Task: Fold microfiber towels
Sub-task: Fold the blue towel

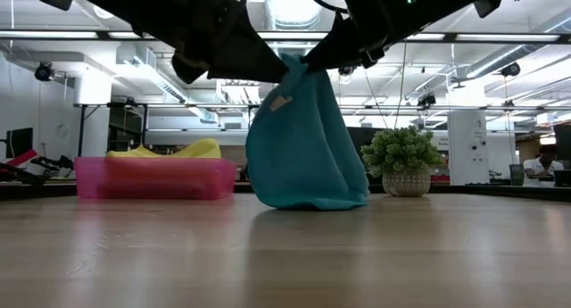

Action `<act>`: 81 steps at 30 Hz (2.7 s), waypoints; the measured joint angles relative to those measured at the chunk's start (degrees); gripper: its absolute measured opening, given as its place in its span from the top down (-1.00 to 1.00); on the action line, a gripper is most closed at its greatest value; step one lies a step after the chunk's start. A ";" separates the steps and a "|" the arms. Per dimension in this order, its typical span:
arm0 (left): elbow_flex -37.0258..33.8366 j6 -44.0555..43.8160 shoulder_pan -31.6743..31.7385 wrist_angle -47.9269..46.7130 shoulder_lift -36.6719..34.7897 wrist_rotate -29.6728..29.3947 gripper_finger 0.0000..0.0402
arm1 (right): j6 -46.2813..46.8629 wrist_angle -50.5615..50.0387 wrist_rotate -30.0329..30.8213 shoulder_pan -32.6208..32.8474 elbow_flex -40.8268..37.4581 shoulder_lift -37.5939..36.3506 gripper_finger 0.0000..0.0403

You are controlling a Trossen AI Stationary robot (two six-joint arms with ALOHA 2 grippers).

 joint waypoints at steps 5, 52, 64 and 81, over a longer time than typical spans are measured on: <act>0.02 0.75 0.11 -0.06 -0.07 0.01 0.96 | -0.06 0.37 0.00 0.03 0.00 0.09 0.96; 5.27 1.82 -2.34 -11.22 -10.39 13.63 1.00 | -2.79 -35.51 -10.64 4.69 13.82 -3.69 -0.45; 5.71 -7.38 1.09 -10.90 1.42 14.16 1.00 | 7.98 -33.71 -11.96 5.01 4.07 -3.08 -0.26; 22.48 -22.95 20.07 -40.23 10.59 20.99 1.00 | 0.10 -23.54 -8.87 4.45 -7.14 -16.58 -0.20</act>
